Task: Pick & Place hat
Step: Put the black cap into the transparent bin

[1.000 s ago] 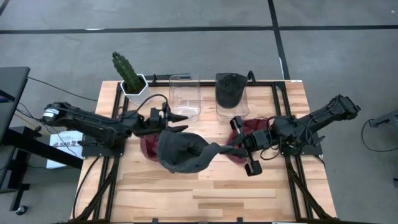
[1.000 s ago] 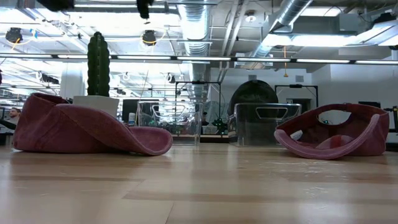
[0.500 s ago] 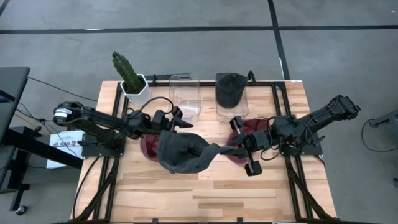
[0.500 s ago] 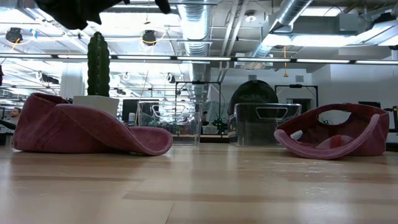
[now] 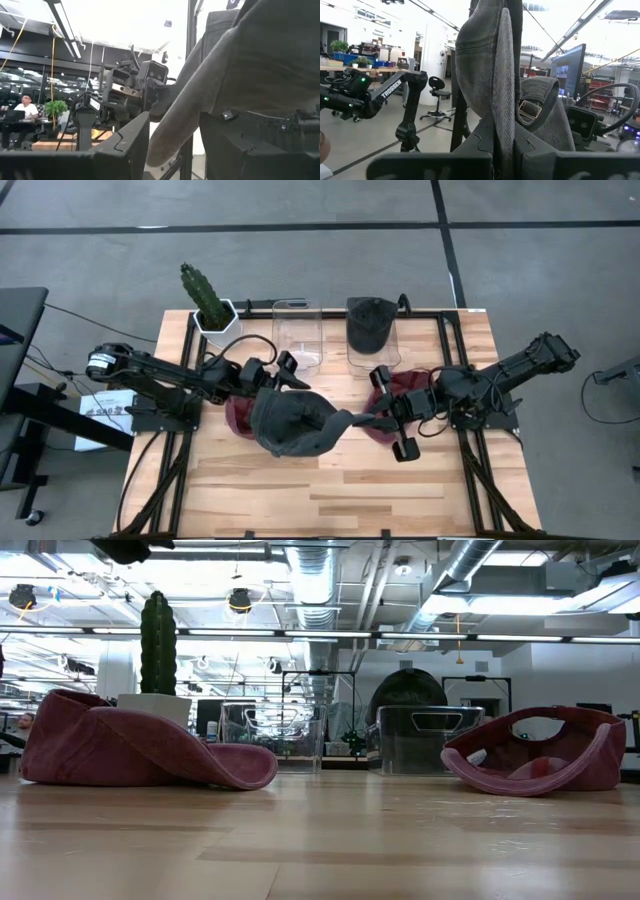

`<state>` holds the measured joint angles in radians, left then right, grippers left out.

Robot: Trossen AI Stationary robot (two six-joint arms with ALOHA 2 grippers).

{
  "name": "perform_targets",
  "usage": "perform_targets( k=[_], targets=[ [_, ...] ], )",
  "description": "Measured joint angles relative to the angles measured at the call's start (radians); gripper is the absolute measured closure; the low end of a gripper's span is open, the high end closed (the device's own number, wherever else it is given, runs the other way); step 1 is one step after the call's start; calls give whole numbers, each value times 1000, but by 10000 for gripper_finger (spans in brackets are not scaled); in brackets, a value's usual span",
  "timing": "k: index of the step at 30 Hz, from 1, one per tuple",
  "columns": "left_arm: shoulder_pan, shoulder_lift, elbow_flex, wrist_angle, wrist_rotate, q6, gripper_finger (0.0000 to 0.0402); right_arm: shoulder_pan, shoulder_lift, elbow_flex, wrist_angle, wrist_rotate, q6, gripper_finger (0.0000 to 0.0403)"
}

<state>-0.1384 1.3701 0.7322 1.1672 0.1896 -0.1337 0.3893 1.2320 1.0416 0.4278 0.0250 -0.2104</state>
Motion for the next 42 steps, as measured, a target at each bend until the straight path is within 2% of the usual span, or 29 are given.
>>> perform_targets(
  k=[6, 9, 19, 31, 37, 42],
  targets=[
    [-1, 0, 0, -10, 0, -1, 233, -10, 0, 0, -1, 0, 0, 402],
    [-1, 0, 0, -19, 3, -1, 249, -21, 0, 0, -7, -4, 5, 402],
    [-1, 0, 0, -29, 53, -1, 384, -28, -4, 1, -3, -16, 22, 400],
    [-1, -1, 18, -19, 113, -8, 391, -24, -3, 1, -52, -14, 46, 382],
    [0, -2, 19, -22, 144, -11, 391, -24, -2, 0, -60, -14, 46, 397],
    [0, -2, 19, -26, 161, -14, 378, -24, -1, 0, -58, -11, 47, 391]
  ],
)
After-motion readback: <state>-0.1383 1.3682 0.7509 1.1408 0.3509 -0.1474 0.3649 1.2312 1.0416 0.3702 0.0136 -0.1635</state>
